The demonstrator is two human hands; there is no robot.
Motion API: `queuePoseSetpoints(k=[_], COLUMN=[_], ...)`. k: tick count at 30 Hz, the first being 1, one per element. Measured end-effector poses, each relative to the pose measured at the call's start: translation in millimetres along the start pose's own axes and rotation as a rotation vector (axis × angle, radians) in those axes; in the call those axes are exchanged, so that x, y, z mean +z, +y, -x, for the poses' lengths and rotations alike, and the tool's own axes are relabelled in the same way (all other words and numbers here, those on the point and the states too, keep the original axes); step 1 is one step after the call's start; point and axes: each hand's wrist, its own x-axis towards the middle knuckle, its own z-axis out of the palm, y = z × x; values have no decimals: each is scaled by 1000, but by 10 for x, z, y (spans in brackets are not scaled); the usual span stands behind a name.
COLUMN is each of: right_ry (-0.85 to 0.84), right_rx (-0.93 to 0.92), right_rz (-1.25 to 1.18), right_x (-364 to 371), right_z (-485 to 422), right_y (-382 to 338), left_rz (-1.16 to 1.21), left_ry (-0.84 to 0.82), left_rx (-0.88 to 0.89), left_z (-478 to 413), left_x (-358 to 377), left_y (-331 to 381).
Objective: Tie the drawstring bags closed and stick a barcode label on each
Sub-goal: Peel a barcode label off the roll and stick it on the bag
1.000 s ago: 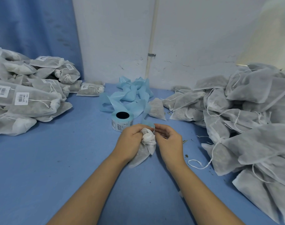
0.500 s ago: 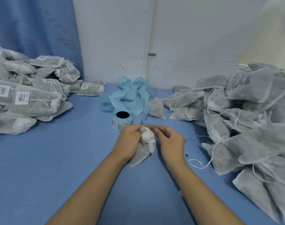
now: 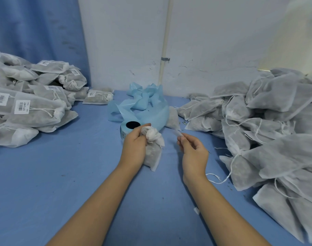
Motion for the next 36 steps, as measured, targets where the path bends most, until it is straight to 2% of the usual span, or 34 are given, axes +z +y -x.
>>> queuePoseSetpoints(k=[9,14,16,19,23,36], right_ry=[-59,-92,-89,-103,-167,-237], right_rx=[1,58,168,496,676,707], right_rz=[-73,-79,-158,-473,-507,-480], right_x=[3,13,37,112,238,266], right_z=[46,85,89,111,220,337], right_y=[-55,-101,-160,-264,-300,-235], left_rz=[42,62,70,118,168,225], left_ry=[61,204,259,314,326,305], left_rx=[74,29,18,34,30,70], left_z=[-23,-56,-68,-65,-42,17], left_x=[38,27,33,57,117,209], left_y=[-17,-24,-11,19,52,100])
